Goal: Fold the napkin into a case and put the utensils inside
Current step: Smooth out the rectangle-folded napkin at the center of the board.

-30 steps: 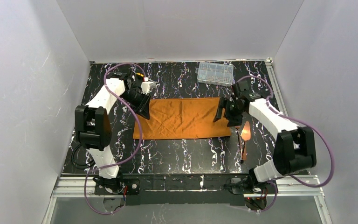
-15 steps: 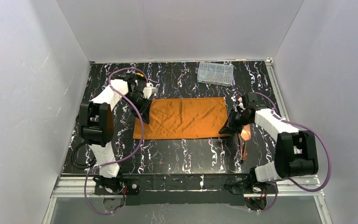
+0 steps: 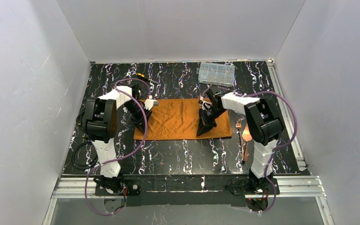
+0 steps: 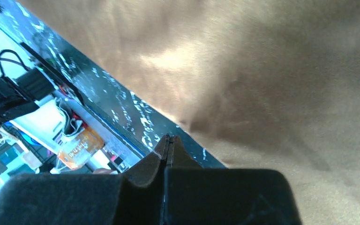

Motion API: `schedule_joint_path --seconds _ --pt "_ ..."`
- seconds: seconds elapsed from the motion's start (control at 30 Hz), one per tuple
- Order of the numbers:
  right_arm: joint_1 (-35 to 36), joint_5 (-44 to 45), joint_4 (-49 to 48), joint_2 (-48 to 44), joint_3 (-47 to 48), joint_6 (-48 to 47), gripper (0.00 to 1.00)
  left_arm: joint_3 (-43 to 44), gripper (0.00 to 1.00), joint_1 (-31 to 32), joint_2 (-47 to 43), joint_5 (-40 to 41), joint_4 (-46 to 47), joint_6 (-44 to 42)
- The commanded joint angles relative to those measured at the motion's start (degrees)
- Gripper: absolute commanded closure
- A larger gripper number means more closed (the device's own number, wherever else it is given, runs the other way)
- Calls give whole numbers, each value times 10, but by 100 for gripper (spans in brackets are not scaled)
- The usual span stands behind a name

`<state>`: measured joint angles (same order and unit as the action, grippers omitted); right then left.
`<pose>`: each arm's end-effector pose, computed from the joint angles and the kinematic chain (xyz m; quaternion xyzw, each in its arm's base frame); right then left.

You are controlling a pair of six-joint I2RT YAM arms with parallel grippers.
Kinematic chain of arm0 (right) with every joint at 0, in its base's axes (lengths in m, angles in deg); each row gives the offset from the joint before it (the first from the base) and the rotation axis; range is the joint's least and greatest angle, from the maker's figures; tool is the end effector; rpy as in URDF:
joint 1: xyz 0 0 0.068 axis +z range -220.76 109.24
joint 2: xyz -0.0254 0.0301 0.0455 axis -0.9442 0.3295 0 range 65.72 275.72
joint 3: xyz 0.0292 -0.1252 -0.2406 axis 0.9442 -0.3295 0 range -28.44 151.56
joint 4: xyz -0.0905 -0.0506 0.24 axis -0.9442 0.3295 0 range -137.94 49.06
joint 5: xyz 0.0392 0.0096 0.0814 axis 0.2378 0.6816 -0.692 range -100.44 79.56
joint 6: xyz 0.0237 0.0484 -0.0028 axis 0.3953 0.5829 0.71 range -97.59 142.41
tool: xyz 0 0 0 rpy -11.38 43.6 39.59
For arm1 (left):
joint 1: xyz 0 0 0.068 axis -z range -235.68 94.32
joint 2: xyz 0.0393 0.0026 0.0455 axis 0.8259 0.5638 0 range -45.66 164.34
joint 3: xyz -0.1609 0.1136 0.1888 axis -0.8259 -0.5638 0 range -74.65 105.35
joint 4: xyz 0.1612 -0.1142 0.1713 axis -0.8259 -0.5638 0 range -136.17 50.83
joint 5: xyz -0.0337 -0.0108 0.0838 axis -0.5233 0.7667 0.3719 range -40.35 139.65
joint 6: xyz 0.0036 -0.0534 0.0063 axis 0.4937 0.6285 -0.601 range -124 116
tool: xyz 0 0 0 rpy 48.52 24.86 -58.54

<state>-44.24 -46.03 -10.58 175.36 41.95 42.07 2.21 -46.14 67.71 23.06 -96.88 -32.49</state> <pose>0.3130 0.1794 0.1534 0.0921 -0.9418 -0.3228 0.0170 0.3422 -0.0738 0.1528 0.3088 0.9222 -0.2326 0.0025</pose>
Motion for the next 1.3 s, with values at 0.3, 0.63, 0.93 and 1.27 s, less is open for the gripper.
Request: schedule_joint_path --seconds 0.3,0.63,0.93,1.27 --pt "3 7 63 62 12 -58 99 -54 97 5 1 91 64 -20" --pt "-11 26 57 48 -18 -61 99 -68 98 11 2 140 95 -25" --pt "-80 34 38 -6 -76 -53 99 -61 98 13 8 144 89 -24" --pt "-154 74 44 -49 -109 -45 99 -57 99 12 10 150 88 -27"
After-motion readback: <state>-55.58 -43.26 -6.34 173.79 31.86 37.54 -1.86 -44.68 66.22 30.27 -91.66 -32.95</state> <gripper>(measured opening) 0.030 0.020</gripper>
